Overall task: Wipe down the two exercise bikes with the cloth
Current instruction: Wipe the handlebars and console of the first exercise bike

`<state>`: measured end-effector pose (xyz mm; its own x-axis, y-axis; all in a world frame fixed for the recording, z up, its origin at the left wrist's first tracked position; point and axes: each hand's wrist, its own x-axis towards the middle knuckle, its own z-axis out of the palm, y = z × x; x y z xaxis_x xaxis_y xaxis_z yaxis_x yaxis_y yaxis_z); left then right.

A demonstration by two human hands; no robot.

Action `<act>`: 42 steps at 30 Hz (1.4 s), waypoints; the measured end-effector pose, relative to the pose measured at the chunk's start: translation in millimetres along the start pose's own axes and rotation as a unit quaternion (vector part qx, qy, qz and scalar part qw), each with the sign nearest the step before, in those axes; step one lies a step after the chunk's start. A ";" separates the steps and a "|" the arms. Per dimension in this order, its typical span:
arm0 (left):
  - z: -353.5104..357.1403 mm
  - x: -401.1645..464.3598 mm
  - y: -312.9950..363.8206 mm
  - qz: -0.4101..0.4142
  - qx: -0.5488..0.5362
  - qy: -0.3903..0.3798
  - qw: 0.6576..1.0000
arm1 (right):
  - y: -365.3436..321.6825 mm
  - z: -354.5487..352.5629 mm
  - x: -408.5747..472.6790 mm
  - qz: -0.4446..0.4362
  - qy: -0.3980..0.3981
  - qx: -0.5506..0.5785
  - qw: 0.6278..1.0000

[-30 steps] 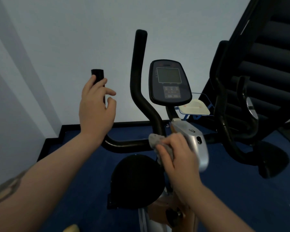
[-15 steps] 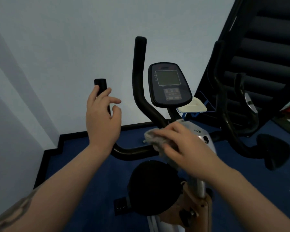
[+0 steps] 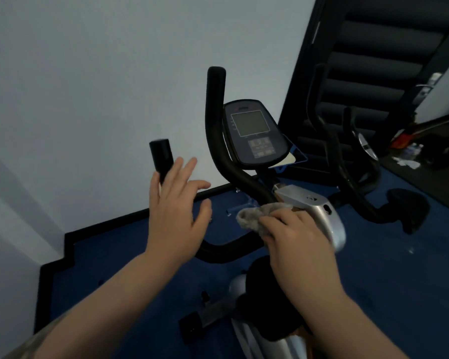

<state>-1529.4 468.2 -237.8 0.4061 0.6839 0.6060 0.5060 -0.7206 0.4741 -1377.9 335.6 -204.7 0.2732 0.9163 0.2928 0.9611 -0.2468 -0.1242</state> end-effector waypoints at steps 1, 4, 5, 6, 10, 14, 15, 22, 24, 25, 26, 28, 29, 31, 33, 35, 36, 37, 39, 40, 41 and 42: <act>-4.6 1.9 -3.3 0.031 -0.016 -0.023 0.999 | -4.9 0.7 1.4 -0.003 -0.010 -0.011 1.000; -18.1 5.6 -19.5 0.119 -0.035 -0.065 0.990 | -20.1 7.6 2.1 -0.001 -0.031 0.046 0.998; -21.7 6.5 -25.5 0.143 -0.024 -0.072 0.987 | -23.1 6.2 3.1 -0.001 -0.042 0.072 0.997; -23.8 7.3 -30.5 0.163 -0.012 -0.078 0.983 | -23.4 2.9 6.4 -0.005 -0.059 0.100 0.993; -19.4 9.9 -33.6 0.184 0.004 -0.073 0.980 | -5.5 -14.5 23.5 0.047 -0.093 0.152 0.983; -9.4 4.7 -29.6 0.162 -0.037 -0.010 0.986 | -20.1 -2.0 8.6 0.084 -0.024 0.074 0.993; -7.6 4.4 -30.6 0.162 -0.046 0.001 0.986 | -30.3 3.6 2.9 0.090 -0.005 0.056 0.994; -7.0 5.3 -41.2 0.190 -0.049 -0.017 0.980 | -35.5 4.0 16.8 0.050 -0.050 0.028 0.997; -8.2 4.9 -42.8 0.196 -0.050 -0.025 0.979 | -19.9 -1.4 18.9 0.083 -0.042 -0.021 0.995; -8.7 4.9 -43.2 0.197 -0.051 -0.029 0.979 | -16.9 -1.0 15.9 0.105 -0.023 -0.026 0.994; -9.2 5.1 -43.4 0.197 -0.052 -0.032 0.979 | -19.0 1.0 11.4 0.124 -0.002 -0.014 0.992; -9.8 5.6 -42.9 0.196 -0.050 -0.037 0.979 | -31.7 9.1 -0.1 0.136 0.024 0.016 0.990; -10.0 5.9 -42.6 0.196 -0.047 -0.038 0.979 | -37.8 12.1 -5.1 0.134 0.024 0.028 0.990; -10.3 5.8 -41.7 0.194 -0.044 -0.037 0.979 | -38.6 11.7 -8.0 0.118 -0.001 0.074 0.990; -10.2 5.3 -41.0 0.191 -0.042 -0.036 0.980 | -28.1 3.4 -1.7 0.102 -0.045 0.108 0.988; -9.5 4.6 -40.8 0.190 -0.041 -0.032 0.980 | -15.0 -3.8 5.6 0.101 -0.071 0.123 0.985; -9.2 4.4 -40.8 0.189 -0.039 -0.030 0.981 | -11.2 -5.3 7.1 0.101 -0.070 0.125 0.985; -8.9 3.8 -40.8 0.187 -0.037 -0.028 0.981 | -9.0 -4.6 7.4 0.094 -0.061 0.123 0.986; -7.1 2.5 -39.5 0.181 -0.031 -0.022 0.983 | -9.1 -1.5 3.7 0.063 -0.027 0.110 0.992; -5.9 0.9 -38.4 0.172 -0.027 -0.018 0.985 | -10.5 0.2 1.8 0.047 -0.020 0.116 0.992; -4.7 -1.1 -36.6 0.159 -0.026 -0.014 0.987 | -13.3 1.6 0.5 0.034 -0.022 0.136 0.990; -3.2 -3.4 -34.5 0.143 -0.027 -0.009 0.989 | -16.8 3.2 0.8 0.017 -0.033 0.164 0.986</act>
<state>-1550.7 490.3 -254.2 0.5399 0.4536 0.7091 0.3286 -0.8891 0.3186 -1393.9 341.5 -205.4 0.2907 0.9307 0.2218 0.8833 -0.1719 -0.4362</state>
